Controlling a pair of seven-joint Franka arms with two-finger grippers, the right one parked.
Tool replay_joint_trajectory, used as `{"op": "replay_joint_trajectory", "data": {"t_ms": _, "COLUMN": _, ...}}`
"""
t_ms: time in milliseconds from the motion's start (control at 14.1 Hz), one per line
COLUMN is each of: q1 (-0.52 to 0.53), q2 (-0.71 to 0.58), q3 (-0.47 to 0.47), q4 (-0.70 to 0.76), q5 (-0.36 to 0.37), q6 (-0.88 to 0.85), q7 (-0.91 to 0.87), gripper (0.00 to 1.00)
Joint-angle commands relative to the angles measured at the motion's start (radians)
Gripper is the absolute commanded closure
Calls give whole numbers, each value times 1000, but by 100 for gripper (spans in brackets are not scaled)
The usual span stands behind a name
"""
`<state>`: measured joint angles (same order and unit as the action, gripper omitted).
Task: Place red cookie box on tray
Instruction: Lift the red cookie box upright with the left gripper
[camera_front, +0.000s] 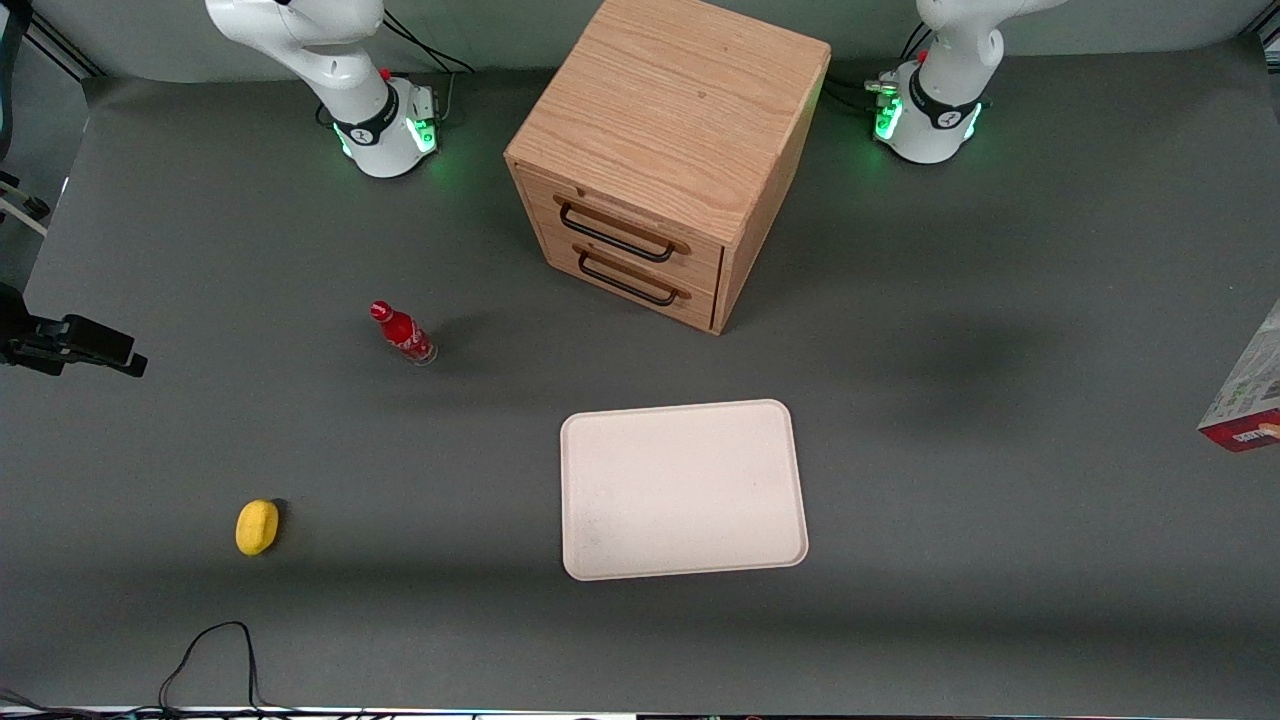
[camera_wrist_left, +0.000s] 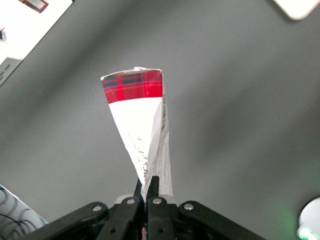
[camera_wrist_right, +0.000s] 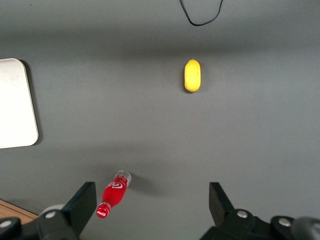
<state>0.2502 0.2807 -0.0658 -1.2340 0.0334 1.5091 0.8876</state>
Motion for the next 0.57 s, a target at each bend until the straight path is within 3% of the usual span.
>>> {"op": "replay_joint_trajectory", "data": {"t_ms": 0, "q1": -80, "q2": 41, "q3": -29, "q4": 54, "q5": -20, "q6": -20, "q7": -282, "gripper": 100}}
{"op": "replay_joint_trajectory", "data": {"t_ms": 497, "q1": -458, "q2": 119, "q3": -43, "q4": 125, "q5": -9, "q6": 8, "q7": -1161, "gripper": 100}}
